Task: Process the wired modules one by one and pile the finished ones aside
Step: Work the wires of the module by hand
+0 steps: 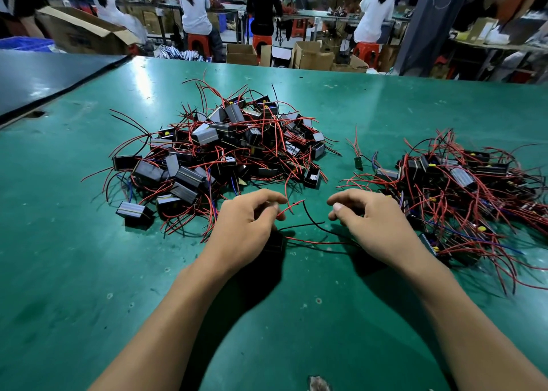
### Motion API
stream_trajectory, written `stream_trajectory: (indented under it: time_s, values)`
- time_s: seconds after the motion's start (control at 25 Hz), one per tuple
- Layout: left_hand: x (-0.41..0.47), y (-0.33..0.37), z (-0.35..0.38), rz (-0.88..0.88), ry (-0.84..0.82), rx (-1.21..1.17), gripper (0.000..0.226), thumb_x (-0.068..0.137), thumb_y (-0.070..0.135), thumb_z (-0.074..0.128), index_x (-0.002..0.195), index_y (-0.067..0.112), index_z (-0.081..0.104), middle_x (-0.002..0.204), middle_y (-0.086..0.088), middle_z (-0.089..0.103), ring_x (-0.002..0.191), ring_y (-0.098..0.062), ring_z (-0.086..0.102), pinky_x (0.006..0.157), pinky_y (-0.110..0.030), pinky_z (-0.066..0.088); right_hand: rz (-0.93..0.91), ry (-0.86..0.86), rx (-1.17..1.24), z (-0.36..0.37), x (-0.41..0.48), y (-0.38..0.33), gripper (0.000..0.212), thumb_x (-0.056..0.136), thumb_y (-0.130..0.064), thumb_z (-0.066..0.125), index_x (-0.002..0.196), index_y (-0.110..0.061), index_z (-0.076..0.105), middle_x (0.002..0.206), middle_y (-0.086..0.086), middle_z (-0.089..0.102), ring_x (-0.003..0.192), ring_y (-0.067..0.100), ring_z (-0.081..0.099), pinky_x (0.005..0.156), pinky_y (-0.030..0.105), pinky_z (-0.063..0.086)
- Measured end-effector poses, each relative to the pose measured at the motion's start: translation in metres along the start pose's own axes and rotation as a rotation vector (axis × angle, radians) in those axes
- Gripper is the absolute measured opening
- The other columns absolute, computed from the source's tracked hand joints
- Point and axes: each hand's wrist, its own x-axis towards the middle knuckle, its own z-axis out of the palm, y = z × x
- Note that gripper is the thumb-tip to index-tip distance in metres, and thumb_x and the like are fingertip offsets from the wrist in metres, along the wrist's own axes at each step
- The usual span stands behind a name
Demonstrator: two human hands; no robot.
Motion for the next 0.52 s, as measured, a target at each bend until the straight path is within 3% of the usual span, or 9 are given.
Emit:
stream_trajectory:
  time_s: [0.28,0.4,0.52]
  values:
    - [0.006,0.003,-0.014,-0.14,-0.206,-0.096,0.012,0.088,0.01,0.071,0.094,0.02,0.074,0.079,0.001,0.076,0.058,-0.011,0.063,0.061,-0.026,0.053,0.057,-0.278,-0.085,-0.005,-0.003,-0.003,0.012,0.099,-0.021,0.06,0.09,-0.025,0.067,0.074,-0.008,0.077,0.076,0.003,0.073,0.075,0.025,0.054]
    - [0.007,0.004,-0.015,-0.153,-0.295,-0.056,0.012,0.08,0.015,0.081,0.091,0.018,0.077,0.079,0.001,0.076,0.067,-0.007,0.066,0.067,-0.021,0.054,0.026,-0.413,-0.083,-0.007,-0.005,-0.005,0.006,0.1,-0.023,0.058,0.097,-0.026,0.062,0.076,-0.011,0.077,0.076,0.007,0.072,0.073,0.029,0.053]
    - [0.009,0.007,-0.013,-0.118,-0.321,-0.013,0.014,0.078,0.015,0.082,0.092,0.017,0.078,0.079,0.005,0.076,0.066,0.001,0.062,0.066,-0.014,0.05,0.0,-0.491,-0.013,-0.004,-0.006,-0.007,0.006,0.102,-0.021,0.055,0.105,-0.026,0.058,0.08,-0.007,0.078,0.082,0.013,0.072,0.084,0.038,0.054]
